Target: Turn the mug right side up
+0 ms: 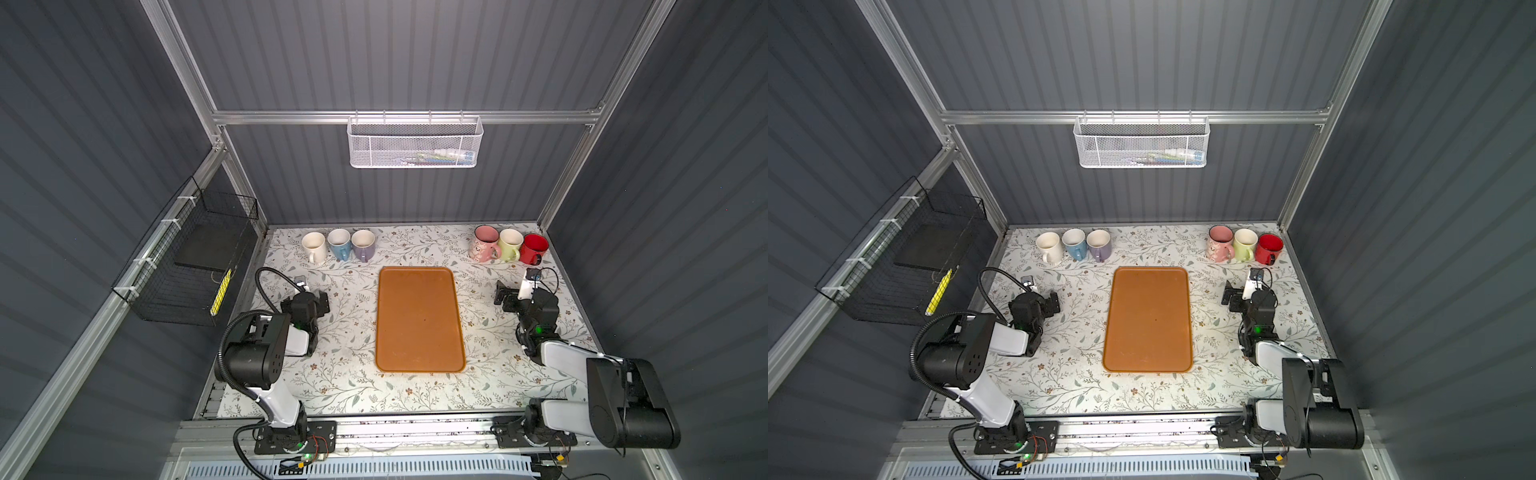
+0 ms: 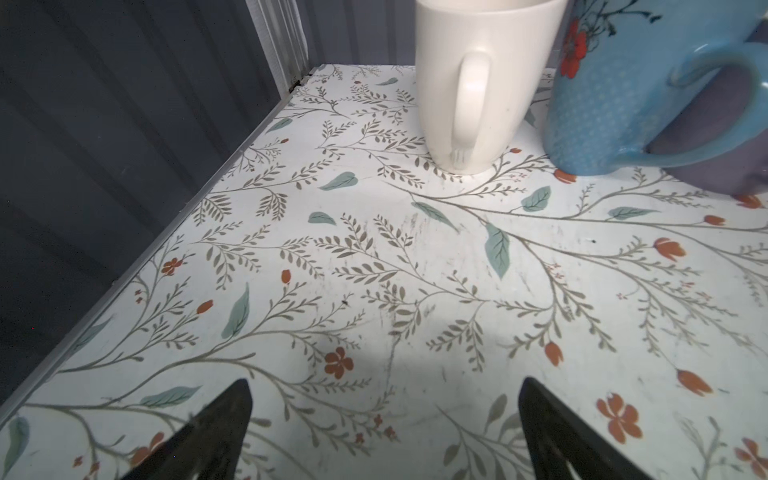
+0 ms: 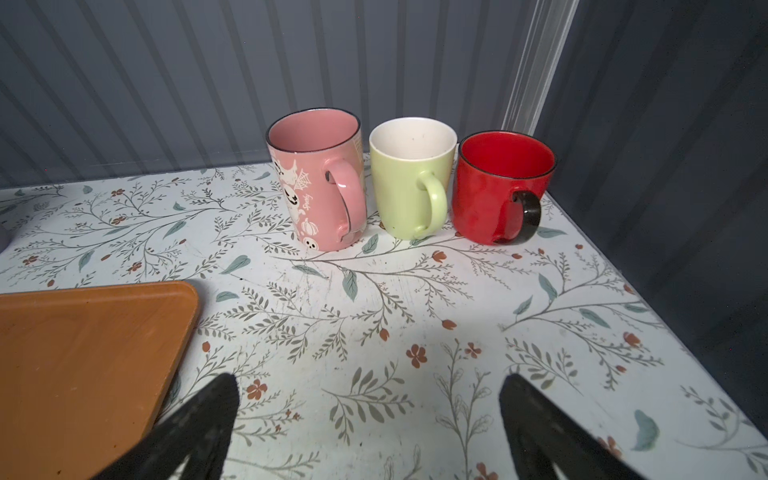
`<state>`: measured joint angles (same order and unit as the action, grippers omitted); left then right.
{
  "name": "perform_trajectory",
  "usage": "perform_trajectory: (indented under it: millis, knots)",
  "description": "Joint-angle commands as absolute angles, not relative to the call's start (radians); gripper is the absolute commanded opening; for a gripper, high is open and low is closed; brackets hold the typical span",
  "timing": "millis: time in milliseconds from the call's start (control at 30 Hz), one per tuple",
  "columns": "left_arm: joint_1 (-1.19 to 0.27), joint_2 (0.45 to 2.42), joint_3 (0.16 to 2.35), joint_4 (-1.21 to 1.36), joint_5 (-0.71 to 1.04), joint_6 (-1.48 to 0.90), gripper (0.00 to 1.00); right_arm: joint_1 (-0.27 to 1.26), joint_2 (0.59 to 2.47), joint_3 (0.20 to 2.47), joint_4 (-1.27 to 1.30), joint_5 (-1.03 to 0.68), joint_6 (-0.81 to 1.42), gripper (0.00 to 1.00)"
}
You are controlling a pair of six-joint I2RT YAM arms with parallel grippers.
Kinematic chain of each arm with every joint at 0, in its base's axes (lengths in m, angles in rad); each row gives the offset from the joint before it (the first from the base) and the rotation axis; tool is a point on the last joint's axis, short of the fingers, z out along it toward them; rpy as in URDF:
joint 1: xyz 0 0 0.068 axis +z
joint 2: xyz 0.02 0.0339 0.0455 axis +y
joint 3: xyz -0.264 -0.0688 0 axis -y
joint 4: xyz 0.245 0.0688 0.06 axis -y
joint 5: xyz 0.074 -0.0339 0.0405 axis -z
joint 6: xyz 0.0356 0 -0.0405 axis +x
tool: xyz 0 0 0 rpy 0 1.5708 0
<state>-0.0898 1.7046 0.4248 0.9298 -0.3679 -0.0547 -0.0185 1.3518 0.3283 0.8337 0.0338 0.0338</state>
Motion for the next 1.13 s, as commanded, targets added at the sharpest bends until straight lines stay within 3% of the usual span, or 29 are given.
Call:
perform_trajectory:
  millis: [0,200,1100]
  knots:
    - [-0.083,1.71,0.442,0.957,-0.337,-0.036,1.0,-0.015,1.419,0.317,0.964,0.048,0.007,0.99]
    - [-0.083,1.713,0.449,0.945,-0.339,-0.034,1.0,-0.016,1.462,0.285,1.06,0.05,0.009,0.99]
    - [-0.084,1.715,0.45,0.946,-0.344,-0.029,1.0,-0.018,1.461,0.294,1.042,0.056,0.014,0.99]
